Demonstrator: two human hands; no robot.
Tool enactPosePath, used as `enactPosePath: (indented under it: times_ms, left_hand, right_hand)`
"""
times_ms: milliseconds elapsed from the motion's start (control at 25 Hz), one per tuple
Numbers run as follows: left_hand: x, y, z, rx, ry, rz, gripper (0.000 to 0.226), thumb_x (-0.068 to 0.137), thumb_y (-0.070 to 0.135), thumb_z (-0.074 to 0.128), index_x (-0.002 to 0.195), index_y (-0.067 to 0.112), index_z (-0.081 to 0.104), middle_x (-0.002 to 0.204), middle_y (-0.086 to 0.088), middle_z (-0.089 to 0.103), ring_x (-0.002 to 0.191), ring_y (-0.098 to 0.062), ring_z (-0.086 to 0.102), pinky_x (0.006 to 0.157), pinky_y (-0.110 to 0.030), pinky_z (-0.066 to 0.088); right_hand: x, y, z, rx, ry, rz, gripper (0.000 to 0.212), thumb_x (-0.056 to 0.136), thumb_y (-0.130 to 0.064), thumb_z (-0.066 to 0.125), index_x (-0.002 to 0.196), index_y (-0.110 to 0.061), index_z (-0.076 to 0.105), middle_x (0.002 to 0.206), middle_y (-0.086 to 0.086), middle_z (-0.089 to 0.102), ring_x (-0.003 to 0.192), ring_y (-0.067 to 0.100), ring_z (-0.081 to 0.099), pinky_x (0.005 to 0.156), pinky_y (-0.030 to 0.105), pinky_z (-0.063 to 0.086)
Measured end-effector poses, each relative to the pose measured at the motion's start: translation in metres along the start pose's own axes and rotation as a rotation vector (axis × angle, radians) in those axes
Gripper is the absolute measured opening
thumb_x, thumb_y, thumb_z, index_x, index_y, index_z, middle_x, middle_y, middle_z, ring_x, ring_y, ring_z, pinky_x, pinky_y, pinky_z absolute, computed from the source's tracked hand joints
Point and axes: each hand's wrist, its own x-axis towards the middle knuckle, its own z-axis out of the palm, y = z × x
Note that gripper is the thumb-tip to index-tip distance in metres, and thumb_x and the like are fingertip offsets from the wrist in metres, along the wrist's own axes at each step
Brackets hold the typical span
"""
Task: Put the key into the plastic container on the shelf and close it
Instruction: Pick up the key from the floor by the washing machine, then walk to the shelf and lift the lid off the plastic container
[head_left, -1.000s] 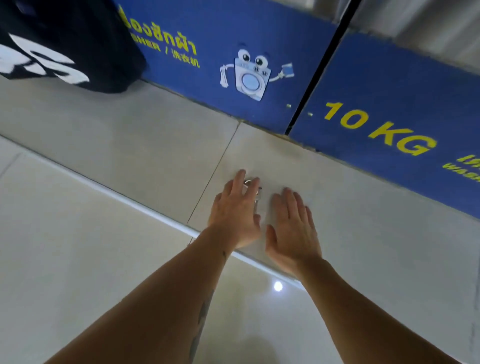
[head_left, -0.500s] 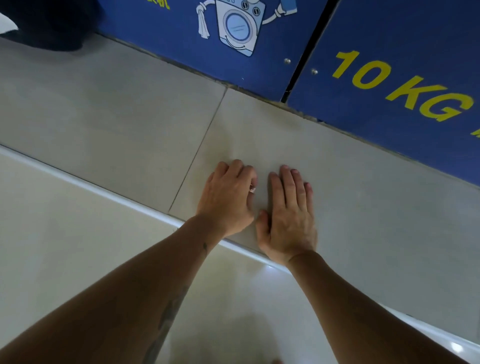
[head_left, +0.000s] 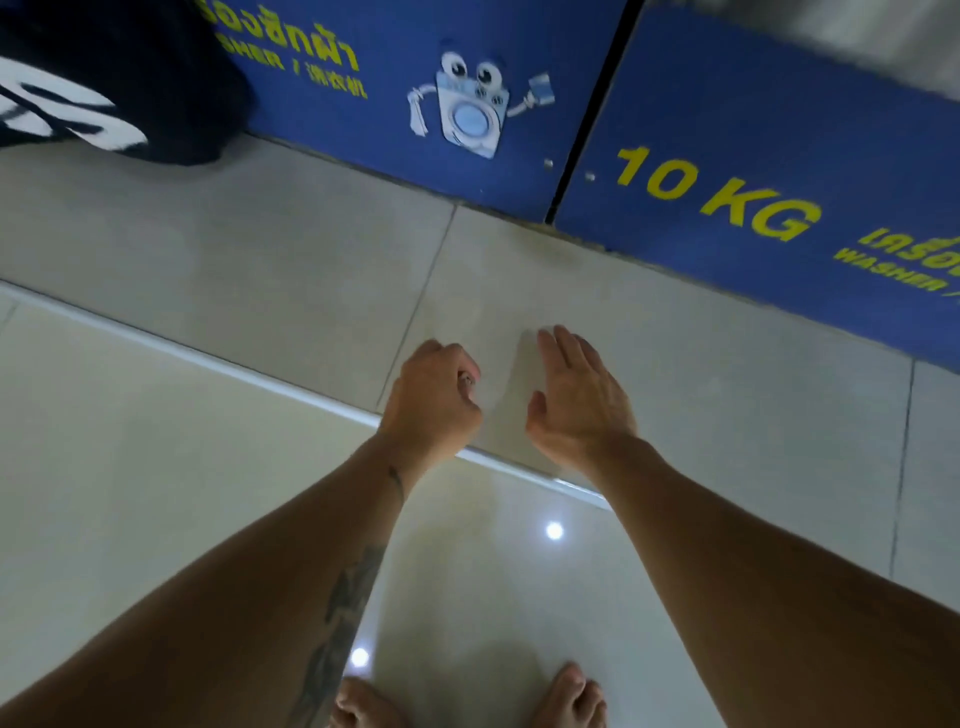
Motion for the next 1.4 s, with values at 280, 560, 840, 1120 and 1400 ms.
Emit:
enactPosePath:
  times_ms: [280, 560, 840, 1120, 1400]
  left_hand:
    - [-0.075, 0.066, -0.112, -0.291, 0.11, -0.239, 0.03, 0.078, 0.001, 0.048, 0.077, 0.019, 0.072, 0.067, 0.005, 0.065, 0.056, -0.01, 0.056, 0.047, -0.011, 0.039]
    - [-0.168, 0.154, -0.275, -0.453, 0.088, -0.327, 0.029, 0.076, 0.006, 0.046, 0.066, 0.022, 0.069, 0.055, 0.007, 0.059, 0.037, -0.01, 0.049, 0.039, -0.018, 0.038]
    - [-0.243, 0.224, -0.435, -0.425, 0.315, -0.28, 0.027, 0.08, 0.006, 0.048, 0.078, 0.018, 0.072, 0.059, 0.007, 0.057, 0.038, -0.005, 0.048, 0.038, -0.013, 0.036]
    - [-0.313, 0.261, -0.539, -0.31, 0.562, -0.236, 0.023, 0.079, 0.007, 0.051, 0.081, 0.02, 0.071, 0.087, 0.004, 0.064, 0.082, -0.026, 0.065, 0.074, -0.033, 0.055]
    - [-0.432, 0.275, -0.582, -0.292, 0.769, -0.445, 0.035, 0.076, 0.006, 0.043, 0.095, 0.018, 0.07, 0.091, 0.004, 0.059, 0.077, -0.021, 0.062, 0.065, -0.026, 0.048]
  right_hand:
    - [-0.052, -0.077, -0.122, 0.063, 0.061, -0.052, 0.06, 0.089, -0.02, 0.051, 0.147, -0.012, 0.037, 0.158, 0.004, 0.031, 0.144, 0.02, 0.026, 0.112, 0.033, 0.03]
    - [-0.142, -0.171, -0.278, -0.013, 0.082, -0.251, 0.044, 0.091, -0.022, 0.05, 0.134, -0.014, 0.049, 0.146, 0.001, 0.044, 0.136, 0.02, 0.037, 0.106, 0.033, 0.035]
    - [-0.213, -0.27, -0.422, -0.005, 0.147, -0.389, 0.042, 0.091, -0.022, 0.05, 0.132, -0.012, 0.051, 0.14, 0.002, 0.049, 0.132, 0.025, 0.042, 0.104, 0.038, 0.038]
    - [-0.261, -0.335, -0.513, 0.009, 0.238, -0.653, 0.04, 0.093, -0.021, 0.049, 0.133, -0.015, 0.051, 0.134, 0.0, 0.052, 0.124, 0.021, 0.046, 0.097, 0.033, 0.04]
    - [-0.332, -0.404, -0.544, -0.085, 0.178, -0.97, 0.036, 0.094, -0.023, 0.044, 0.129, -0.014, 0.051, 0.136, 0.003, 0.05, 0.124, 0.024, 0.047, 0.097, 0.042, 0.045]
